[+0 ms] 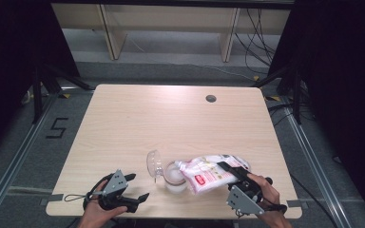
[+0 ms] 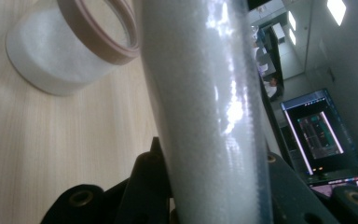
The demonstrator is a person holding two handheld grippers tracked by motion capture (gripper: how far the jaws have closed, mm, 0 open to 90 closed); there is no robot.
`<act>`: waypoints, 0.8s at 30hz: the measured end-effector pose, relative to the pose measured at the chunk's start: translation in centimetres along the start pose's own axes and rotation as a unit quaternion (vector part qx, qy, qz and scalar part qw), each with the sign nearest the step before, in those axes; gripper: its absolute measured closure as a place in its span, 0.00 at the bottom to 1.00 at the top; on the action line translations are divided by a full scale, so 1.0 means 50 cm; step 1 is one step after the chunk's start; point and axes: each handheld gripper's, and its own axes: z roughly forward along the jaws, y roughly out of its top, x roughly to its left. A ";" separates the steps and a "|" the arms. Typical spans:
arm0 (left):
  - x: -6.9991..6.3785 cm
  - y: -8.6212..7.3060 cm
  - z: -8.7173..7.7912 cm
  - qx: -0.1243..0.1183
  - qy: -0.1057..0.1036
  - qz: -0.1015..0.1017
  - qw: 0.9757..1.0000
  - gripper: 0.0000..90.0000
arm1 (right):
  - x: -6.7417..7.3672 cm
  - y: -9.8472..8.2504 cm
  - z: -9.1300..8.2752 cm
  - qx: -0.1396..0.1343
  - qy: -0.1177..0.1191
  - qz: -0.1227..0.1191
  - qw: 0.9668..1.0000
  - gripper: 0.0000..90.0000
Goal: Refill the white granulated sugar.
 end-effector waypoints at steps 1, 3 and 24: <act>0.001 0.001 -0.001 0.001 0.001 0.002 1.000 0.18 | -0.002 -0.003 -0.001 -0.003 0.001 0.013 1.000 0.85; 0.003 0.001 -0.001 0.004 0.002 0.008 1.000 0.18 | -0.012 -0.011 -0.001 -0.015 0.003 0.028 0.999 0.86; 0.001 0.001 0.002 0.002 0.002 0.002 1.000 0.18 | -0.014 -0.101 0.054 -0.091 0.023 0.334 0.938 0.88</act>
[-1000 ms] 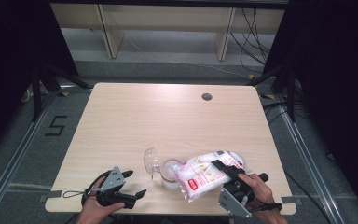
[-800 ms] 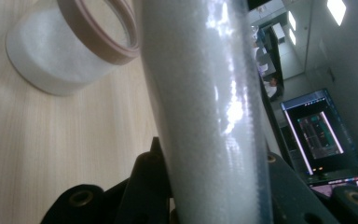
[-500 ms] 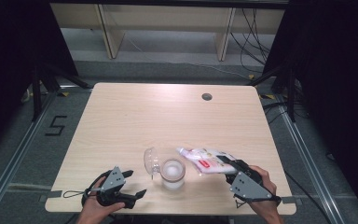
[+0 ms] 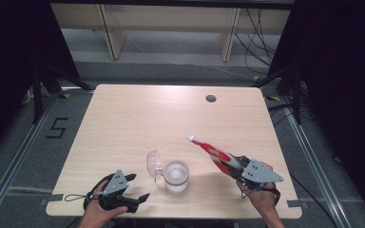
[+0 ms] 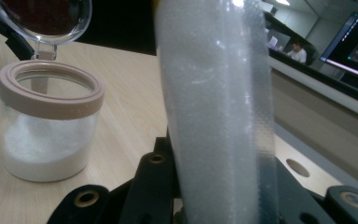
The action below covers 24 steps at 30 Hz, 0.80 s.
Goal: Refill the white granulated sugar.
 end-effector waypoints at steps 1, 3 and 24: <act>0.001 0.000 0.001 -0.003 0.000 0.004 1.000 0.18 | -0.002 -0.005 0.004 -0.005 -0.005 0.005 1.000 0.88; -0.001 -0.001 0.001 -0.001 0.000 -0.003 1.000 0.18 | -0.003 -0.011 0.007 -0.003 0.004 0.016 1.000 0.88; 0.001 0.002 -0.002 0.001 0.000 0.020 1.000 0.18 | -0.025 -0.053 0.022 0.042 0.010 0.064 0.997 0.87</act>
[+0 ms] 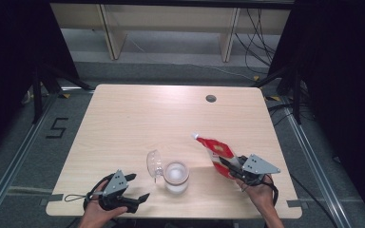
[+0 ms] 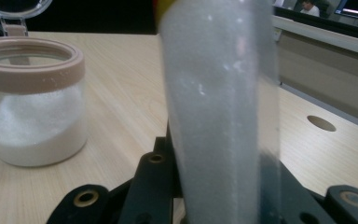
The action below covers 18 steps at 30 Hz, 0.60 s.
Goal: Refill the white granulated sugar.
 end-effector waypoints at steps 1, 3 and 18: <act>0.000 0.000 0.000 0.001 0.000 0.000 1.000 0.18 | -0.001 -0.001 -0.002 -0.003 -0.006 0.005 1.000 0.87; -0.005 -0.001 0.001 -0.006 0.000 -0.020 1.000 0.18 | -0.003 -0.002 -0.006 -0.003 -0.007 0.017 1.000 0.87; -0.001 0.000 0.001 -0.006 0.000 -0.005 1.000 0.18 | -0.018 -0.011 -0.044 0.002 -0.012 0.045 0.999 0.85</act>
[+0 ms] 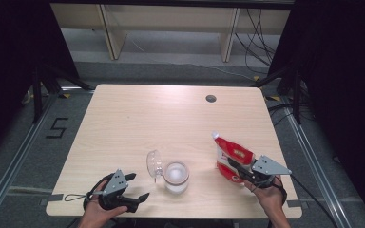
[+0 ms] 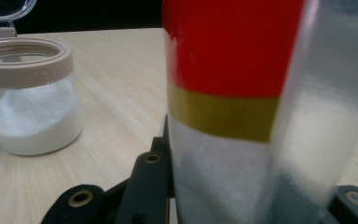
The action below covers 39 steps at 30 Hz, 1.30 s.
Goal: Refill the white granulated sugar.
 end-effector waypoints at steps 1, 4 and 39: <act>-0.003 -0.001 0.000 0.000 0.000 -0.013 1.000 0.18 | -0.002 0.000 -0.002 0.009 -0.006 -0.004 1.000 0.85; -0.002 0.000 0.001 0.000 0.000 -0.011 1.000 0.18 | -0.002 0.000 -0.004 0.004 -0.002 0.002 1.000 0.84; -0.001 0.001 -0.001 -0.006 0.005 -0.024 1.000 0.18 | 0.020 -0.017 -0.105 0.022 -0.056 0.113 0.992 0.22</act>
